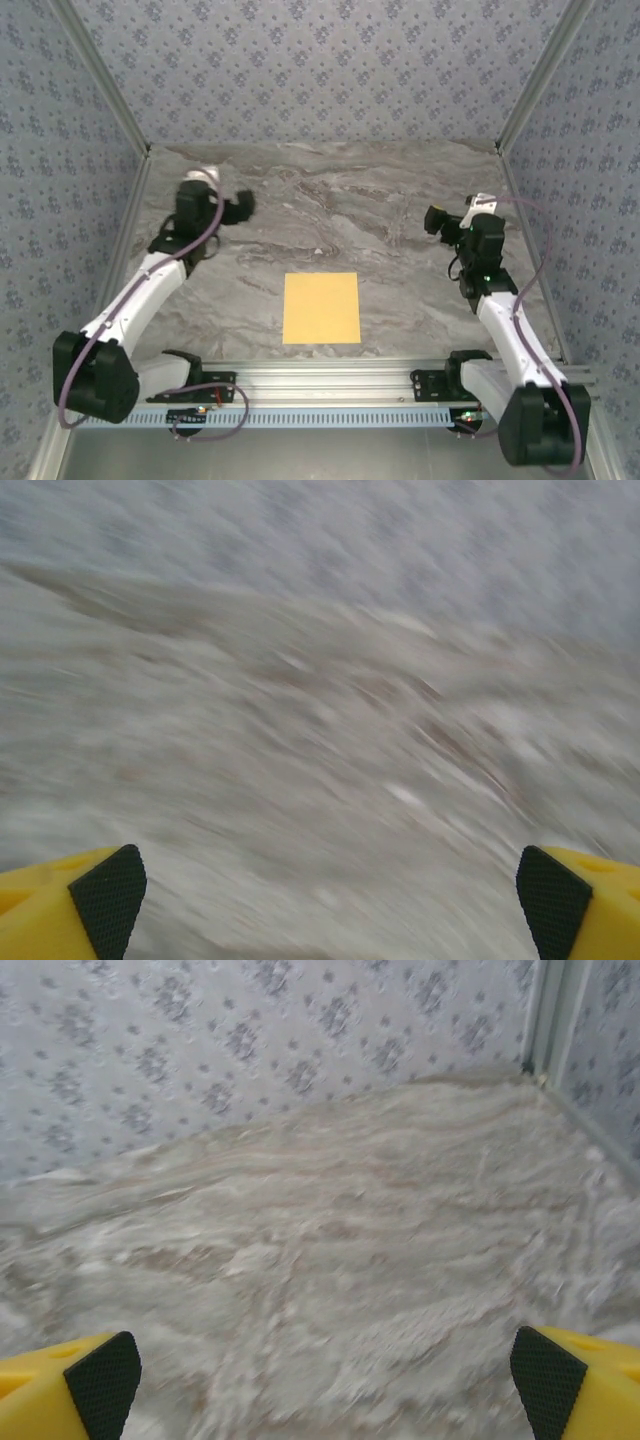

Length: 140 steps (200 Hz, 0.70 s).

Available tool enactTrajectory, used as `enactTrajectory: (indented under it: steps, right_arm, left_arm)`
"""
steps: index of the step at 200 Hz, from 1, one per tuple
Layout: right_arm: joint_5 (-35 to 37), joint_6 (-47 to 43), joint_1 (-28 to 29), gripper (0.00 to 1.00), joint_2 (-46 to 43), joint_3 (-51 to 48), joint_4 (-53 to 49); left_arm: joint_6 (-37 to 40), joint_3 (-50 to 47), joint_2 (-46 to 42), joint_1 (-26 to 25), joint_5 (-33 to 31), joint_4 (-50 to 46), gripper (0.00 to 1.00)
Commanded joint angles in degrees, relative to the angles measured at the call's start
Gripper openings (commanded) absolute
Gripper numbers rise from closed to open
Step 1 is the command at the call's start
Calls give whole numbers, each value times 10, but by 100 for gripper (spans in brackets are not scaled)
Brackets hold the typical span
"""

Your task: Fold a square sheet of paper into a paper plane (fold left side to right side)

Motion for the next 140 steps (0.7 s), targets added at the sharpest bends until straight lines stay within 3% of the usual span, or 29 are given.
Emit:
enactTrajectory:
  steps: [1, 27, 63, 97, 140]
  right_arm:
    - [23, 84, 45, 100, -38, 3, -186]
    - [64, 108, 118, 100, -56, 9, -242]
    - [120, 119, 175, 100, -41, 25, -262]
    - [147, 121, 207, 100, -29, 42, -277]
    - [163, 125, 228, 100, -23, 45, -285]
  left_arm:
    - [-49, 0, 23, -108, 13, -155, 98]
    - [-104, 0, 83, -217, 6, -171, 98]
    - [-122, 34, 188, -306, -15, -205, 98]
    - [-135, 61, 249, -354, -9, -199, 98]
    - [-139, 95, 305, -362, -2, -213, 98]
